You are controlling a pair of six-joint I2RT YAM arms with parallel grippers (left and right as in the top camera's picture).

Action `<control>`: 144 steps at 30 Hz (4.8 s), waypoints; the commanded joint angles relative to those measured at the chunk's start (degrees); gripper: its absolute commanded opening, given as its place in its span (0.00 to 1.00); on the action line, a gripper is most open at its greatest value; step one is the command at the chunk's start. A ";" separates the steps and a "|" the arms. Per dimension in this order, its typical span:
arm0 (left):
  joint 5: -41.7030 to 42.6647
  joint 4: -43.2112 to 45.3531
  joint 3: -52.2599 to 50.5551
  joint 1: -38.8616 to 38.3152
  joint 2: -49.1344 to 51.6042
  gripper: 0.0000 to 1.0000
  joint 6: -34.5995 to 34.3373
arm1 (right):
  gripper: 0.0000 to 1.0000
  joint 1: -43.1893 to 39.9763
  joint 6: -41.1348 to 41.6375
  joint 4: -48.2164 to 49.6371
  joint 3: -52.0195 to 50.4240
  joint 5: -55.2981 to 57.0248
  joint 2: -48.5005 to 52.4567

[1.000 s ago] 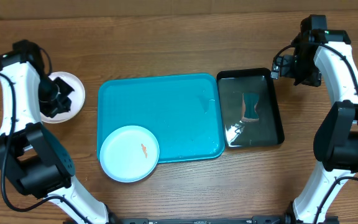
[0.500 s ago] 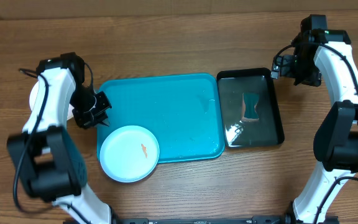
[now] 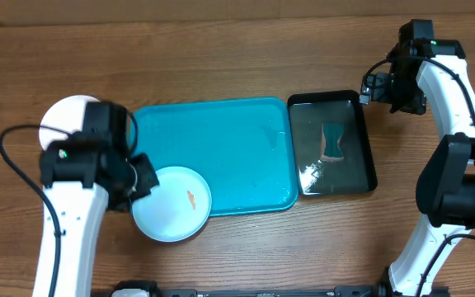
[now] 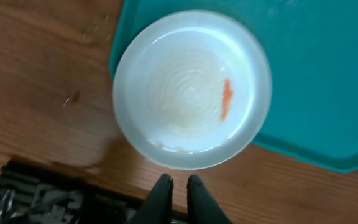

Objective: Clean dirty plates on tray and stack at the side
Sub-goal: 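Move the left gripper to the second white plate's rim, then grip the second white plate rim and slide it onto the tray center, then hold the second white plate rim on the tray with the left gripper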

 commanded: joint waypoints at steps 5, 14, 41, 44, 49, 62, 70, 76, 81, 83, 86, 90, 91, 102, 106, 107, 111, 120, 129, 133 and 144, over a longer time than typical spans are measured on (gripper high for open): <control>-14.21 5.84 -13.46 -0.55 -2.99 0.61 -14.86 | 1.00 0.15 0.17 0.09 1.03 -0.07 -1.86; -14.19 19.12 -26.38 -0.11 0.13 0.64 -16.24 | 1.00 0.15 0.17 0.09 1.03 -0.07 -1.86; -1.68 29.73 -30.71 5.57 7.41 0.13 -8.85 | 1.00 0.15 0.17 0.09 1.03 -0.07 -1.86; 3.15 32.39 -30.71 5.44 7.41 0.12 -8.85 | 1.00 0.15 0.17 0.09 1.03 -0.07 -1.86; 15.17 38.69 -30.71 5.40 7.41 0.10 -8.90 | 1.00 0.15 0.20 0.09 1.03 -0.07 -1.86; 18.78 46.84 -28.52 -1.11 7.41 0.29 -3.98 | 1.00 0.15 0.17 0.09 1.03 -0.07 -1.86; 3.23 24.96 -10.80 -1.22 7.41 0.42 2.01 | 1.00 0.15 0.17 0.09 1.03 -0.07 -1.86; 2.32 23.65 -12.33 -1.40 8.46 0.38 1.99 | 1.00 0.15 0.17 0.09 1.03 -0.07 -1.86; 2.32 27.06 -17.18 -1.40 11.47 0.31 1.97 | 1.00 0.15 0.17 0.09 1.03 -0.07 -1.86; 2.86 28.30 -18.62 -1.40 13.03 0.28 1.95 | 1.00 0.15 0.17 0.09 1.03 -0.07 -1.86; 3.63 29.03 -19.43 -1.40 15.89 0.22 1.79 | 1.00 0.15 0.17 0.09 1.03 -0.07 -1.86; 3.58 29.05 -19.43 -1.40 19.06 0.20 1.81 | 1.00 0.15 0.17 0.09 1.03 -0.07 -1.86; 3.58 29.24 -19.43 -1.40 19.71 0.20 1.81 | 1.00 0.15 0.17 0.09 1.03 -0.07 -1.86; 6.36 31.10 -19.43 -1.40 23.21 0.09 1.79 | 1.00 0.15 0.17 0.09 1.03 -0.07 -1.86; 12.52 34.69 -19.43 -1.40 23.21 0.04 1.75 | 1.00 0.15 0.17 0.09 1.03 -0.07 -1.86; 14.36 35.82 -19.43 -1.40 23.21 0.04 1.62 | 1.00 0.15 0.17 0.09 1.03 -0.07 -1.86; 18.75 40.48 -19.43 -1.40 23.21 0.04 -2.21 | 1.00 0.15 0.17 0.09 1.03 -0.07 -1.86; 19.45 46.58 -19.43 -1.42 23.21 0.09 -9.73 | 1.00 0.15 0.17 0.09 1.03 -0.07 -1.86; 18.80 42.47 -14.84 -1.36 23.19 0.50 4.02 | 1.00 0.15 0.17 0.09 1.03 -0.07 -1.86; 14.32 43.08 -12.46 -1.36 23.19 0.57 6.12 | 1.00 0.15 0.17 0.09 1.03 -0.07 -1.86; 7.89 46.42 -12.39 -2.60 23.37 0.53 13.14 | 1.00 0.15 0.17 0.11 1.03 -0.07 -1.86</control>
